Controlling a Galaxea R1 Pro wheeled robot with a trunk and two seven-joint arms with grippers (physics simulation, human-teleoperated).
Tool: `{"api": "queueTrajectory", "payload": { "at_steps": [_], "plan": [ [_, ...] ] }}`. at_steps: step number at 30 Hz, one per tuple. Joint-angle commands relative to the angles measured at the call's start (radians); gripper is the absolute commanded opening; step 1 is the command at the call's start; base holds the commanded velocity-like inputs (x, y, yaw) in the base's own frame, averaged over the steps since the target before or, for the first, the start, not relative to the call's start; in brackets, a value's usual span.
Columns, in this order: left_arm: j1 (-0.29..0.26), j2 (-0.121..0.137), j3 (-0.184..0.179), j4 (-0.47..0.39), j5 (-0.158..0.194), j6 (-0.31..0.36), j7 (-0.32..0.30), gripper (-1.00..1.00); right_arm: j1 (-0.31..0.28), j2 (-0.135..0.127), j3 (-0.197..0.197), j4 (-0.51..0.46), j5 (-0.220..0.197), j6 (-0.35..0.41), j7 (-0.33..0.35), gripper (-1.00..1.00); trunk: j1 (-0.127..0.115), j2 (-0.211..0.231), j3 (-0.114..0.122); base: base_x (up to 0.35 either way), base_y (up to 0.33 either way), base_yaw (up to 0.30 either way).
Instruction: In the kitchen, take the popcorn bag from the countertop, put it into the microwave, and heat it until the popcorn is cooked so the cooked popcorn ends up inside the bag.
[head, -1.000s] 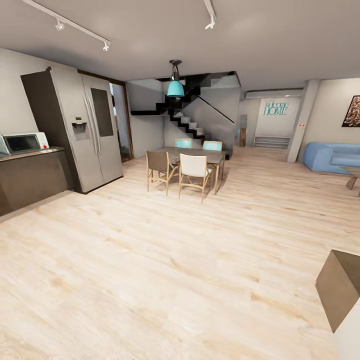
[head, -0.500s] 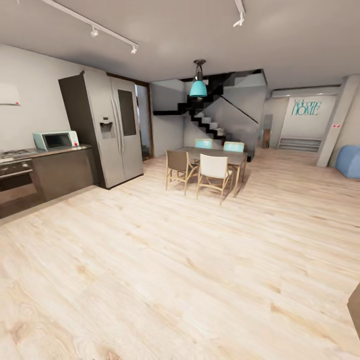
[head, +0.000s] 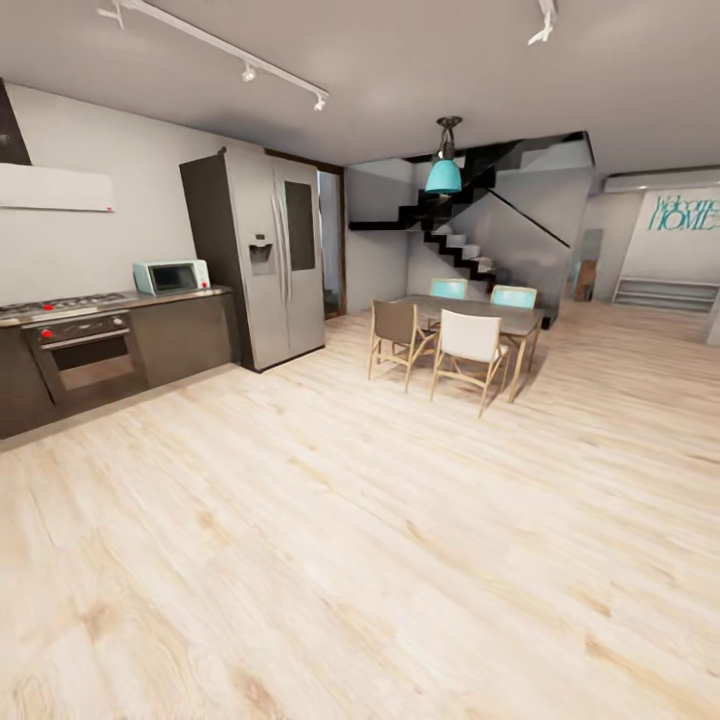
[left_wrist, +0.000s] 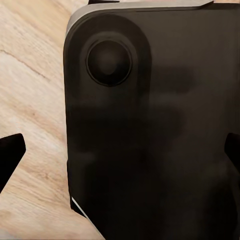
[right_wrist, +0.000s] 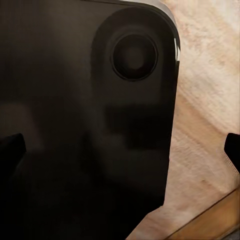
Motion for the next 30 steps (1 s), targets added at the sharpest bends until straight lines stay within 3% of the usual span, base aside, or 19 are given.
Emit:
{"api": "queueTrajectory", "payload": {
  "at_steps": [1,19,30],
  "plan": [
    [0.0,0.0,0.001,-0.001,0.002,0.0,0.0,1.0,0.0,0.0,0.001,0.0,0.001,-0.001,0.0,1.0,0.0,0.0,-0.001,0.0,0.0,0.269],
    [0.0,0.0,0.001,-0.002,0.002,0.0,0.0,1.0,0.0,0.0,0.001,0.0,0.001,-0.001,0.0,1.0,0.0,0.0,-0.001,0.002,0.0,0.268],
    [0.0,0.0,0.0,-0.001,0.002,0.0,0.0,1.0,0.0,-0.001,0.002,0.0,0.001,-0.001,0.002,1.0,0.0,0.0,-0.001,0.242,0.0,0.029]
  ]
}}
